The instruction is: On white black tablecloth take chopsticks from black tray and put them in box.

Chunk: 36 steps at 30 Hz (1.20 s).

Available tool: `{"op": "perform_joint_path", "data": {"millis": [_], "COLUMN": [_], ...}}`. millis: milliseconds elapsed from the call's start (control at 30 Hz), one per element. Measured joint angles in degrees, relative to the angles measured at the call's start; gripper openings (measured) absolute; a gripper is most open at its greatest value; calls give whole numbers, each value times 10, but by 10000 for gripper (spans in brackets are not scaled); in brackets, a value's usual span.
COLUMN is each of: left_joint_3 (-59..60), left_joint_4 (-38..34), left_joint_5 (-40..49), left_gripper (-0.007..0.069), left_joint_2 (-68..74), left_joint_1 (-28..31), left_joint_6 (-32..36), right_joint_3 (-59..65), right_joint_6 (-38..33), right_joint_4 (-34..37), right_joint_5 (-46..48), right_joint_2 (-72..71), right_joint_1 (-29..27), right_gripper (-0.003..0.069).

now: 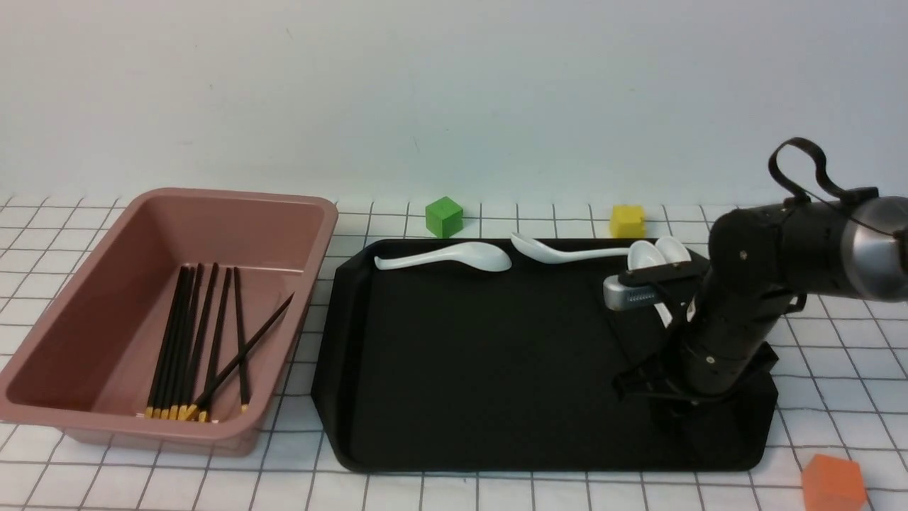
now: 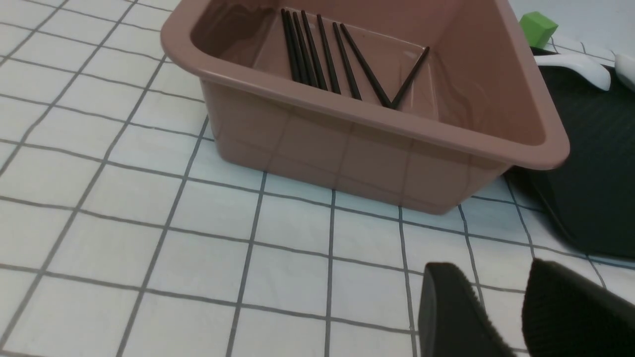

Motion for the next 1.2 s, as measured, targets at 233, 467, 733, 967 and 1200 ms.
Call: {"op": "perform_joint_path", "data": {"millis": [233,467,733,967,1200], "left_joint_3": [0,0,0,0,0], "left_joint_4": [0,0,0,0,0], "left_joint_5": [-1,0,0,0,0], "left_gripper": [238,238,238,238,238], "left_joint_2": [0,0,0,0,0], "left_joint_1": [0,0,0,0,0], "left_joint_6": [0,0,0,0,0], "right_joint_3": [-7,-33,-83,-230,-368], "right_joint_6": [1,2,-44,-151,-169], "right_joint_4": [-3,30,195,340,364], "right_joint_5": [17,113,61,-71,-199], "right_joint_2": [-1,-54,-147,-66,97], "right_joint_1": [0,0,66,227,310], "right_gripper": [109,109,109,109,123]}}
